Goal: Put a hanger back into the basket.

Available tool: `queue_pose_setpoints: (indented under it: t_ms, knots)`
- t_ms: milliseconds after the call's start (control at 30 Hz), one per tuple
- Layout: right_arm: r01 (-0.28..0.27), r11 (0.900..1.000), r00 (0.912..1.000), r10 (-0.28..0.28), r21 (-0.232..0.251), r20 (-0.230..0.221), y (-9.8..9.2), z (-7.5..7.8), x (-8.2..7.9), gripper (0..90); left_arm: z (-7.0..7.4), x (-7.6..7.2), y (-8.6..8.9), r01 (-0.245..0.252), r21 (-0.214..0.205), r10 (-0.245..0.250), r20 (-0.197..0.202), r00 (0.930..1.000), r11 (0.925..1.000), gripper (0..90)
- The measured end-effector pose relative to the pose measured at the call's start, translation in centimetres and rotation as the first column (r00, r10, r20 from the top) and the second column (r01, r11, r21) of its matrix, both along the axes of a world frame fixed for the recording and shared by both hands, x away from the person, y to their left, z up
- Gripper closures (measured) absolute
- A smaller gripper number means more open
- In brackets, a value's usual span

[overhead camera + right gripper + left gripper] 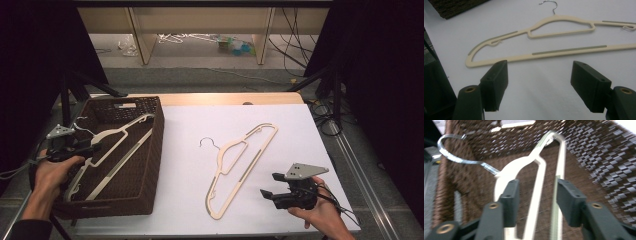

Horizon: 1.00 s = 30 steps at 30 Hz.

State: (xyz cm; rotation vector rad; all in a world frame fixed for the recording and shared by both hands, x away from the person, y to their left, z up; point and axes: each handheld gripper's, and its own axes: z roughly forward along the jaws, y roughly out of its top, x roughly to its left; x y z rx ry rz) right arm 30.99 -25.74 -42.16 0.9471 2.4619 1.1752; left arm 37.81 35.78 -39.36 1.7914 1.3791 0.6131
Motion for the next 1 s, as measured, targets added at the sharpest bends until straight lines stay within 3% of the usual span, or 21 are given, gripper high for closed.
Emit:
queue_pose_setpoints:
  t_ms: [100,233,300,333,533,600,667,700,833,1000]
  knots:
    - [-0.004,1.0000,1.0000,0.004,-0.008,-0.005,0.1,-0.2,0.0,30.4,1.1,-1.0,-1.5,0.024,-0.022,-0.024,0.032,0.9992,0.9995,42.1]
    - [0.000,1.0000,0.9999,0.000,-0.010,-0.012,0.3,-0.4,0.0,29.4,2.4,-2.3,-4.2,0.101,-0.035,-0.098,0.071,0.9926,0.9943,36.9]
    - [0.014,0.9999,0.9997,-0.014,-0.009,-0.019,0.3,-0.4,0.0,28.2,2.9,-2.9,-5.5,0.138,-0.036,-0.135,0.085,0.9873,0.9897,35.0]
    - [0.019,0.9998,0.9995,-0.019,-0.005,-0.024,0.3,-0.4,0.0,27.8,3.2,-3.4,-6.7,0.170,-0.041,-0.165,0.098,0.9814,0.9846,34.2]
    - [0.065,0.9978,0.9975,-0.065,0.013,-0.027,0.1,-0.8,0.2,23.9,3.4,-5.1,-11.0,0.233,-0.080,-0.223,0.122,0.9672,0.9691,27.5]
    - [0.078,0.9968,0.9966,-0.078,0.016,-0.029,0.1,-0.9,0.3,22.9,3.3,-5.6,-12.5,0.265,-0.087,-0.255,0.115,0.9602,0.9603,26.7]
    - [0.096,0.9952,0.9947,-0.095,0.020,-0.038,0.0,-1.1,0.4,22.3,3.1,-6.2,-14.0,0.308,-0.076,-0.298,0.124,0.9465,0.9482,26.6]
    - [0.107,0.9940,0.9933,-0.106,0.023,-0.045,-0.1,-1.2,0.4,22.0,3.1,-6.5,-14.8,0.315,-0.081,-0.305,0.117,0.9450,0.9455,26.2]
    - [0.140,0.9896,0.9886,-0.138,0.033,-0.060,-0.3,-1.4,0.5,21.7,2.9,-7.6,-17.4,0.375,-0.076,-0.364,0.128,0.9225,0.9239,26.2]
    - [0.149,0.9883,0.9880,-0.147,0.035,-0.048,-0.6,-1.5,0.6,20.9,2.2,-8.7,-19.7,0.410,-0.082,-0.396,0.143,0.9069,0.9084,24.4]
